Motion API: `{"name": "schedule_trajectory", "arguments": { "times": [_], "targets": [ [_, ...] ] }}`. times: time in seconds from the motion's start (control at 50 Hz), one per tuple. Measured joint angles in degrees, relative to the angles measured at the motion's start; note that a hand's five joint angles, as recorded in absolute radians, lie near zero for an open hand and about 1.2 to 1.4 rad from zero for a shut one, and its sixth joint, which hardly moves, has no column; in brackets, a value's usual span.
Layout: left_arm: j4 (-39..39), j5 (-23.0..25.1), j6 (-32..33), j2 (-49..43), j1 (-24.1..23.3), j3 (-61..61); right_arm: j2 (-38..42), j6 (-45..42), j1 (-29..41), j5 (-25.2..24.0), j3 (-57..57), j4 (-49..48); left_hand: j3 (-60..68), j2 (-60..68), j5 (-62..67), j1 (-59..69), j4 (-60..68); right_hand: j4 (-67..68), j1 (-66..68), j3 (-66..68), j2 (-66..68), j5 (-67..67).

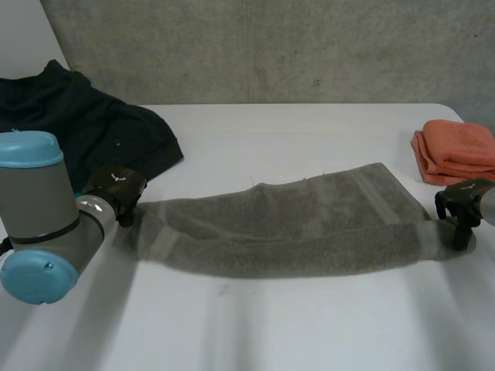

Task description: Fold the laundry.

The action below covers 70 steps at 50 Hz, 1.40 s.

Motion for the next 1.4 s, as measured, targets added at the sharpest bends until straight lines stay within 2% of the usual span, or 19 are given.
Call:
{"name": "schedule_trajectory", "arguments": {
  "times": [0.06,0.1,0.12,0.16,0.28,0.38,0.5,0.58,0.64,0.7,0.74,0.78,0.8,0.84,0.86,0.88,0.92,1.22,1.4],
  "targets": [
    [0.01,0.0,0.0,-0.32,-0.05,0.24,1.11,0.28,0.03,-0.83,-0.33,-0.5,0.0,0.0,0.0,0.0,0.0,3.26,3.52,3.42,3.14,3.1],
    [0.03,0.0,0.0,-0.59,-0.08,0.44,1.56,0.69,0.19,-1.25,-0.43,-1.1,0.0,0.0,0.0,0.0,0.0,10.33,10.51,10.63,10.26,10.13],
    [0.04,0.02,-0.01,-0.83,-0.1,0.64,1.77,0.99,0.4,-1.43,-0.49,-1.52,0.0,0.0,0.0,0.0,0.0,23.94,25.26,24.27,25.33,23.52],
    [0.08,0.07,-0.03,-1.4,-0.13,1.16,2.01,1.55,1.02,-1.63,-0.76,-2.6,0.0,0.0,0.0,0.0,0.0,32.23,31.03,32.15,32.25,31.12],
    [1.02,1.03,-0.23,-3.97,0.01,5.81,0.86,3.03,3.31,-1.59,-3.58,-8.0,0.08,0.05,0.0,0.0,0.02,34.15,31.03,33.71,32.71,31.75],
    [6.66,2.78,-2.46,-5.28,1.03,15.56,-2.98,8.69,4.83,-0.37,-8.07,-17.72,0.12,0.18,0.0,0.0,0.03,34.15,31.03,33.71,32.71,31.75],
    [19.55,3.55,-11.25,-2.82,2.19,27.15,-10.97,23.58,5.34,2.65,-10.13,-33.36,0.12,0.18,0.0,0.0,0.03,34.16,31.03,33.71,32.71,31.76],
    [27.04,2.79,-17.97,0.7,2.28,29.22,-15.28,31.52,5.01,2.92,-9.01,-40.22,0.12,0.18,0.0,0.0,0.03,34.16,31.03,33.71,32.71,31.88],
    [29.75,2.33,-20.81,2.65,1.88,27.64,-16.88,33.78,4.78,1.01,-7.86,-39.13,0.12,0.18,0.0,0.0,0.03,34.16,31.03,33.71,32.71,32.33],
    [30.41,2.31,-21.95,3.78,1.25,24.24,-17.67,33.82,5.0,-2.44,-6.44,-33.53,0.12,0.18,0.0,0.0,0.03,34.16,31.03,33.71,32.71,32.42],
    [29.79,2.83,-21.94,3.97,0.74,21.54,-18.11,32.76,5.62,-5.37,-5.2,-28.69,-1.59,-1.73,-1.2,-1.31,-1.98,34.17,31.03,33.73,32.71,32.42],
    [29.34,3.21,-21.84,3.91,0.47,20.18,-18.23,32.34,5.84,-6.26,-4.8,-27.31,-2.59,-2.84,-1.9,-2.15,-3.11,34.17,31.03,33.78,32.71,32.42],
    [28.84,3.66,-21.73,3.77,0.24,19.04,-18.59,31.38,6.34,-7.91,-4.02,-25.01,-13.01,-13.57,-12.17,-14.26,-13.86,34.18,31.03,33.85,32.71,32.42],
    [27.03,5.17,-21.59,2.7,-0.52,16.44,-19.71,29.65,7.54,-10.38,-2.58,-22.3,-27.59,-28.4,-27.09,-30.08,-28.94,34.27,31.03,34.0,32.71,32.42],
    [26.5,5.53,-21.64,2.3,-0.74,16.08,-20.11,29.4,7.89,-10.74,-2.35,-22.12,-27.59,-28.4,-27.09,-30.08,-28.94,34.29,31.03,34.0,32.71,32.42],
    [25.42,6.1,-21.83,1.49,-1.16,15.66,-20.95,29.08,8.54,-11.17,-2.0,-22.1,-38.33,-39.09,-37.76,-39.67,-39.49,34.32,31.03,34.0,32.71,32.42],
    [23.27,6.87,-22.51,0.02,-1.96,15.74,-22.53,29.07,9.68,-11.41,-1.8,-22.65,-41.97,-42.79,-42.01,-42.15,-43.72,34.36,31.03,34.0,32.71,32.42],
    [-1.45,10.67,-33.32,-13.68,-9.71,29.39,-35.01,37.43,16.09,-10.79,-8.47,-25.02,-43.48,-44.14,-43.65,-42.32,-45.11,34.37,31.03,34.0,32.71,32.42],
    [-9.1,13.71,-36.75,-20.97,-15.78,34.74,-37.17,39.5,20.5,-10.43,-13.98,-23.16,-43.35,-43.97,-41.9,-42.12,-43.97,34.37,31.03,34.0,32.71,32.42]
  ]
}}
